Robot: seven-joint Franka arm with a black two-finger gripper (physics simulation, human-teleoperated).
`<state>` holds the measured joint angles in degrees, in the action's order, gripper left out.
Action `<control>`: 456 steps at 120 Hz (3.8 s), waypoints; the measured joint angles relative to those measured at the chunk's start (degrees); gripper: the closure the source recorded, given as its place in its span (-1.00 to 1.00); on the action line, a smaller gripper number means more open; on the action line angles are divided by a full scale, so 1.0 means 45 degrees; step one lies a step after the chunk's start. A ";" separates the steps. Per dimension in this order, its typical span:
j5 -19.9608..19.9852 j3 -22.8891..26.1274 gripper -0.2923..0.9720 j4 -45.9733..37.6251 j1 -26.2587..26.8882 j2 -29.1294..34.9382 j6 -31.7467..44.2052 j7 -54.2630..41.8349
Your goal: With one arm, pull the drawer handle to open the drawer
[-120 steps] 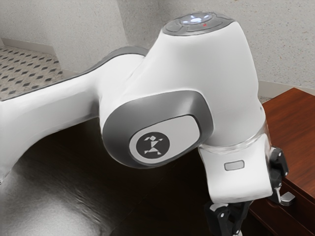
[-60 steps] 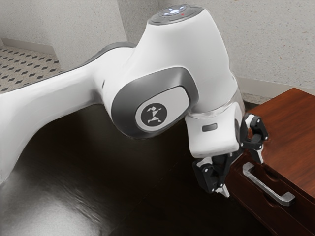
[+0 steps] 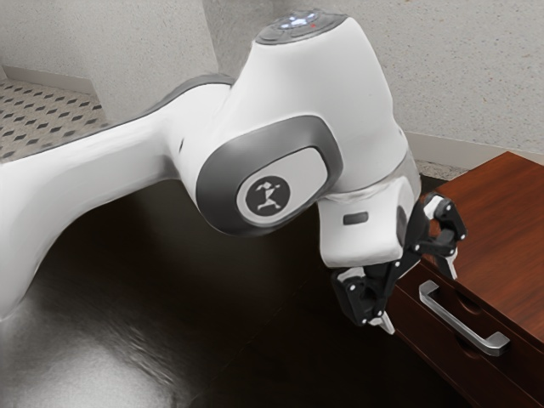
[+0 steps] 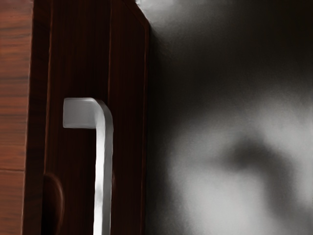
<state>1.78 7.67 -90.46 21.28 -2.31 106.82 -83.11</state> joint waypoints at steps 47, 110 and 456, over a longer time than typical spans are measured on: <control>-0.0031 -0.0012 -0.54 -0.0524 -0.0547 -0.0137 0.0199 -0.0300; 0.0002 -0.0006 -0.54 -0.2638 -0.0251 0.0850 0.2508 -0.0453; -0.0067 -0.0017 0.53 -0.3893 0.0136 0.2177 0.0676 0.0336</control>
<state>1.48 7.60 -107.98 21.89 7.48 109.86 -81.59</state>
